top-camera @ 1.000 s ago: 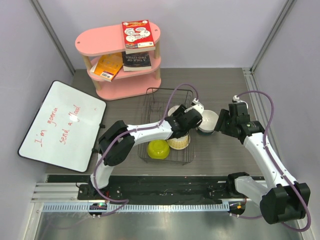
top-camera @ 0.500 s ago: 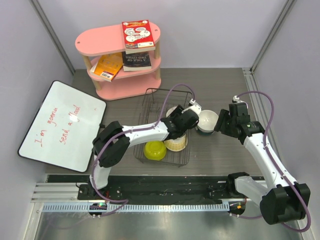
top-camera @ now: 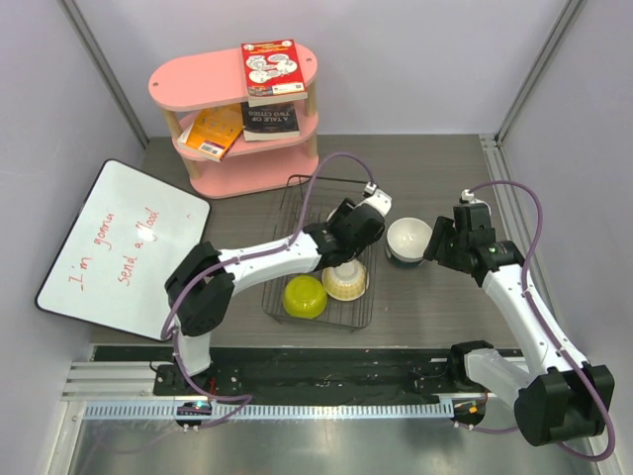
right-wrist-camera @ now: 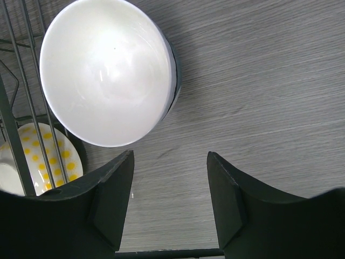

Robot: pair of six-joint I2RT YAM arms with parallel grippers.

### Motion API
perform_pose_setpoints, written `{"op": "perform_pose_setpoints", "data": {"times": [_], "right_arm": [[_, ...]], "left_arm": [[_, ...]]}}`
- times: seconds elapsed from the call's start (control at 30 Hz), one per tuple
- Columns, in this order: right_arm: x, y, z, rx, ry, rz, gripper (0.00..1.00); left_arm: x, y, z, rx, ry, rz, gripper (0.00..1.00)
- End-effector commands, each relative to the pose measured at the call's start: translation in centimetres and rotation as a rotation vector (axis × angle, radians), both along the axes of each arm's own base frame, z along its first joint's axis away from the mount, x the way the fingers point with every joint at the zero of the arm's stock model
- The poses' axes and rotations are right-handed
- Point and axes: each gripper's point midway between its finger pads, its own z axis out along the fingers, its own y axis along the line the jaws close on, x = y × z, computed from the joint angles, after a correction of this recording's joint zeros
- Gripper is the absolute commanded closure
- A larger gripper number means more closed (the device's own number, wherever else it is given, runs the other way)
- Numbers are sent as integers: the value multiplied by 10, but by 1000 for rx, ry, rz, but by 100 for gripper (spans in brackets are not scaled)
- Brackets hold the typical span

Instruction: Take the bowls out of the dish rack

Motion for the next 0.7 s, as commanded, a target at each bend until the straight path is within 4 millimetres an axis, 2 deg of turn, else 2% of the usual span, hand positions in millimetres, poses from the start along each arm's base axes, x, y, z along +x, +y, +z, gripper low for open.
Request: {"op": "perform_pose_setpoints", "data": {"times": [0.0, 0.13, 0.17, 0.33, 0.4, 0.5, 0.63, 0.67], "right_arm": [[8, 2, 19, 22, -76, -1, 38], [11, 3, 24, 26, -92, 3, 38], [11, 4, 25, 29, -95, 6, 38], [12, 4, 26, 28, -100, 5, 38], [14, 4, 30, 32, -113, 2, 38], [19, 6, 47, 47, -166, 3, 37], [29, 23, 86, 128, -298, 63, 34], [29, 29, 95, 162, -324, 84, 34]], "left_arm": [[14, 13, 57, -259, 53, 65, 98], [15, 23, 68, -388, 146, 84, 98], [13, 25, 78, -432, 155, 96, 98], [22, 52, 93, -595, 261, 153, 98], [26, 59, 105, -703, 305, 151, 97], [24, 61, 111, -777, 356, 129, 96], [20, 62, 120, -894, 467, 88, 97], [17, 64, 113, -924, 508, 90, 97]]}}
